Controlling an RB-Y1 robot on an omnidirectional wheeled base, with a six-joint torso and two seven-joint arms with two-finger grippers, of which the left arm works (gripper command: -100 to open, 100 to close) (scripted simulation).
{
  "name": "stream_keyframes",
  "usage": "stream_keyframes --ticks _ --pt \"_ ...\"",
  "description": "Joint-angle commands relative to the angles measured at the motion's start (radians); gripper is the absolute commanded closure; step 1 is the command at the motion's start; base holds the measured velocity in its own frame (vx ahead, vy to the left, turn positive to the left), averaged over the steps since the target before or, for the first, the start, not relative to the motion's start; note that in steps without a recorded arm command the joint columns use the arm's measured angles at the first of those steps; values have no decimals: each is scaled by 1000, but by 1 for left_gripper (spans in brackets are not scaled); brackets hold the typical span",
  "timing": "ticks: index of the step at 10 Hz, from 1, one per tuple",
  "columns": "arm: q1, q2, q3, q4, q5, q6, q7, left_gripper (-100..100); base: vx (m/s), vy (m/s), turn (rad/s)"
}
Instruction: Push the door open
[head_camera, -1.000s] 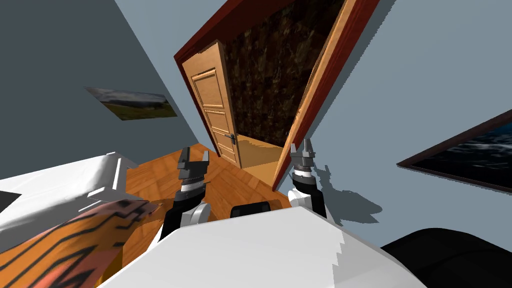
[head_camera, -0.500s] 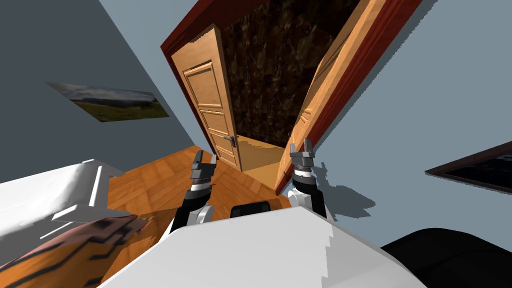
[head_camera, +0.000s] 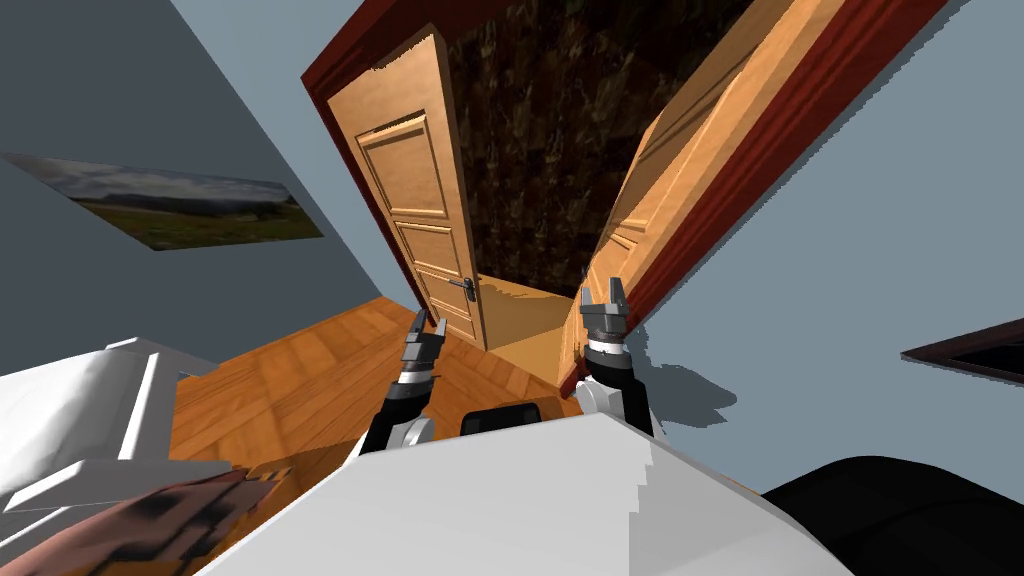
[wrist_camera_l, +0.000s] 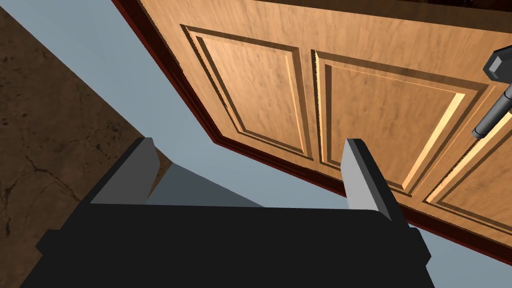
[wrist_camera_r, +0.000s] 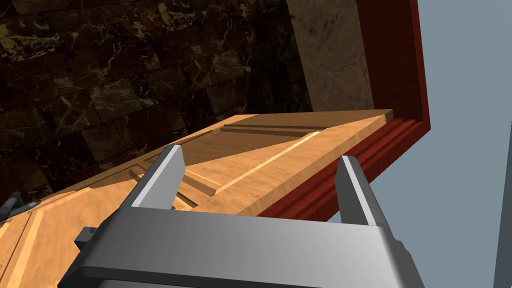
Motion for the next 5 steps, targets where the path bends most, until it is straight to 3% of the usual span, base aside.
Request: stream_keyframes --ticks 1,5 --pt "0 10 -24 25 -3 12 -6 -100 191 159 -96" --pt "2 39 -79 87 -7 35 -17 -100 160 176 -91"
